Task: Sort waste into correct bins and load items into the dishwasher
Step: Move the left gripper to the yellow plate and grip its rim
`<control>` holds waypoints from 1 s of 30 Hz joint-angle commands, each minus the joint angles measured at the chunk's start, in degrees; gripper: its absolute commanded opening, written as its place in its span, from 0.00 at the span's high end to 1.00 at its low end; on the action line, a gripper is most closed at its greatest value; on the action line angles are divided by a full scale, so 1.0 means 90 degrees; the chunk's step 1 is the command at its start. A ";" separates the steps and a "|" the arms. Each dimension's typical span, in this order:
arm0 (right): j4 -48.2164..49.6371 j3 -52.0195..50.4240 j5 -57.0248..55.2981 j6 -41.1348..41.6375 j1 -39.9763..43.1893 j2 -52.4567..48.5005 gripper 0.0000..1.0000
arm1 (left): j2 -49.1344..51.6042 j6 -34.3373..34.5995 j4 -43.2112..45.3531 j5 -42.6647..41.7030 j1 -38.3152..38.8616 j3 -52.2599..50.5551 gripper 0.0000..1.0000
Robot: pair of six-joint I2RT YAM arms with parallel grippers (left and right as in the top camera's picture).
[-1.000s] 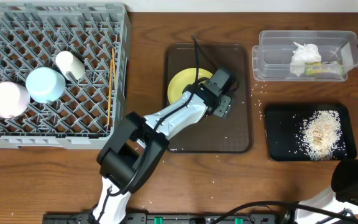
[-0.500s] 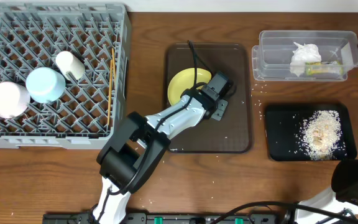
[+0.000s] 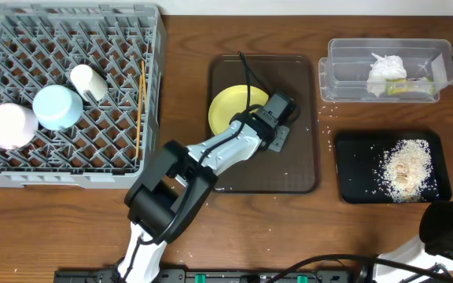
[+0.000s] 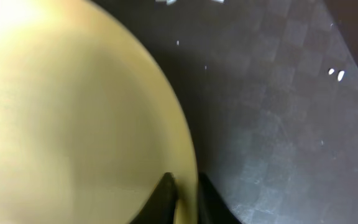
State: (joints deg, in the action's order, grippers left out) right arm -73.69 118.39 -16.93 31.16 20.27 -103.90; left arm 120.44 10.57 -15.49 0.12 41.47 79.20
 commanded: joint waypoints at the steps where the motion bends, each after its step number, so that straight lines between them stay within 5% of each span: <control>1: -0.0005 -0.0012 -0.0068 -0.0061 0.0015 -0.0029 0.01 | 0.0253 0.0053 -0.0051 0.0039 -0.0022 -0.0046 0.92; 12: -0.0007 -0.0012 -0.0068 -0.0063 0.0015 -0.0029 0.01 | -0.1239 0.0044 -0.0165 0.0015 -0.0323 0.0024 0.92; 19: -0.0007 -0.0012 -0.0068 -0.0063 0.0015 -0.0029 0.01 | -0.2518 -0.0510 -0.0444 -0.1996 -0.1229 0.0024 0.93; 28: -0.0005 -0.0012 -0.0068 -0.0063 0.0015 -0.0029 0.01 | -0.3147 -0.0675 -0.0673 -0.3004 -0.2147 0.0022 0.92; 30: -0.0005 -0.0012 -0.0068 -0.0063 0.0015 -0.0029 0.01 | -0.3033 -0.0724 -0.0923 -0.2999 -0.2013 0.0012 0.84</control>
State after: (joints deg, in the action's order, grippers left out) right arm -73.69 118.39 -16.93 31.16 20.29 -103.90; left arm 92.99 5.87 -21.58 -22.96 22.04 79.11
